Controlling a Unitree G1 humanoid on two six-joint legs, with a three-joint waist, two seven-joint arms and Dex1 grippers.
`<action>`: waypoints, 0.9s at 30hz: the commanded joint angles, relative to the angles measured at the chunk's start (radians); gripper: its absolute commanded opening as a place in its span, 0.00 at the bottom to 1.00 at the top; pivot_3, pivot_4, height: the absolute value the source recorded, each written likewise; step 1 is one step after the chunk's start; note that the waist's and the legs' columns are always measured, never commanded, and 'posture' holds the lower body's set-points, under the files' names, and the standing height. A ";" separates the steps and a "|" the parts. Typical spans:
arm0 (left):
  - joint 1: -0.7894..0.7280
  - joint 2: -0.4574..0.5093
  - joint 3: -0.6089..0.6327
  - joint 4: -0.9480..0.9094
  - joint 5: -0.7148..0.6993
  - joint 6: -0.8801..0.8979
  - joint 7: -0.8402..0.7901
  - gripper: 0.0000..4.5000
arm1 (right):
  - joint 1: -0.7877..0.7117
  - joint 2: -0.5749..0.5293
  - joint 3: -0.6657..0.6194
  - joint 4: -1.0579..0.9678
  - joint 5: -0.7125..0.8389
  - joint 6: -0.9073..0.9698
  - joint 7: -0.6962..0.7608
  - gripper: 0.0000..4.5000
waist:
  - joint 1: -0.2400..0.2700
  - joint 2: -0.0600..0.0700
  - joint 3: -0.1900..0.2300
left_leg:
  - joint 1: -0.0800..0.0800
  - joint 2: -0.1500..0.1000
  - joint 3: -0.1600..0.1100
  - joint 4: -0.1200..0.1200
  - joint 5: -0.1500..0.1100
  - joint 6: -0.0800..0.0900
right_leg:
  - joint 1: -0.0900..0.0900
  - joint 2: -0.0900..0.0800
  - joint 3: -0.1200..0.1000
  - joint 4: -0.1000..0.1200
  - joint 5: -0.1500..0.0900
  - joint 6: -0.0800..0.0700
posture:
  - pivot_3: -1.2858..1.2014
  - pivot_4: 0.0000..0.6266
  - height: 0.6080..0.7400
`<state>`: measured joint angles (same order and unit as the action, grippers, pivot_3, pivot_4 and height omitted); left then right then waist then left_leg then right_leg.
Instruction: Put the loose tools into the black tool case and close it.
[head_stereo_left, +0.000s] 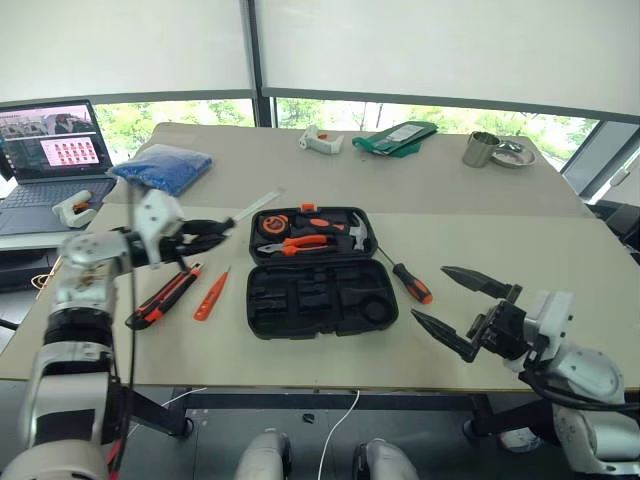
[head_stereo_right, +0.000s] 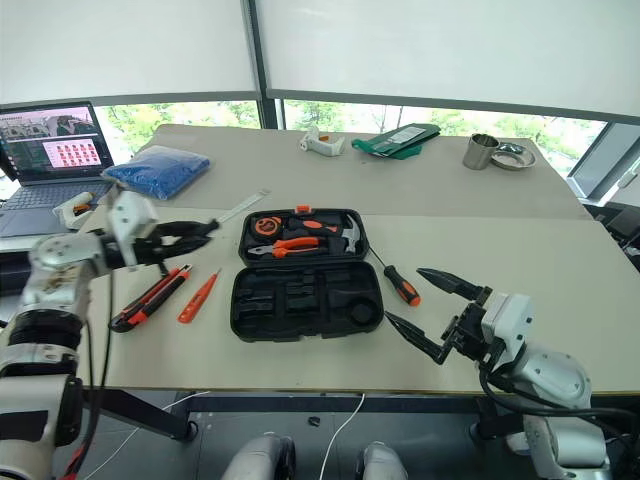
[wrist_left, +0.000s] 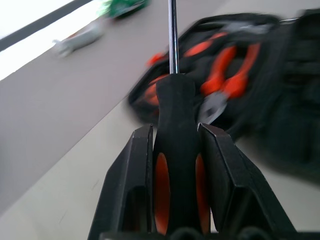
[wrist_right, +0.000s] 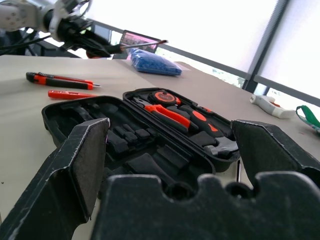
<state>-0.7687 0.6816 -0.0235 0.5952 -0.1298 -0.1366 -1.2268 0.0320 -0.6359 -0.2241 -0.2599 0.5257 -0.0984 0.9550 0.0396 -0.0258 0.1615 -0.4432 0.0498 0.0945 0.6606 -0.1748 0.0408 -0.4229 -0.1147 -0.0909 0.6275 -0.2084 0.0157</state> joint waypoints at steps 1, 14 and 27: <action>-0.031 -0.028 -0.099 -0.115 0.091 0.092 0.037 0.21 | -0.046 -0.055 -0.047 0.045 0.025 0.022 0.048 1.00 | -0.001 0.000 0.000 | 0.000 0.000 0.000 0.000 0.001 0.002 | 0.000 0.000 0.000 0.000 0.000 0.000 | 0.52 0.24 1.00; -0.087 -0.139 -0.266 -0.020 0.244 0.069 0.084 0.21 | -0.097 -0.053 -0.001 0.054 0.002 0.040 0.067 1.00 | -0.012 0.000 0.000 | 0.000 0.001 0.000 0.000 0.001 0.002 | -0.001 0.002 0.001 0.002 0.000 0.000 | 0.52 0.24 1.00; -0.063 -0.106 -0.303 -0.091 0.284 0.148 0.036 0.21 | -0.054 -0.031 0.001 0.011 0.001 0.042 0.034 1.00 | -0.002 0.000 0.000 | 0.000 0.001 -0.001 0.001 0.001 0.002 | -0.001 0.002 0.001 0.002 0.000 0.001 | 0.52 0.24 1.00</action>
<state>-0.8460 0.5537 -0.3177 0.5453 0.1364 -0.0218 -1.1796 -0.0215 -0.6699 -0.2060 -0.2104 0.5231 -0.0574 0.9982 0.0376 -0.0256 0.1617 -0.4428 0.0508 0.0936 0.6612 -0.1736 0.0429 -0.4237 -0.1128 -0.0895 0.6295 -0.2084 0.0162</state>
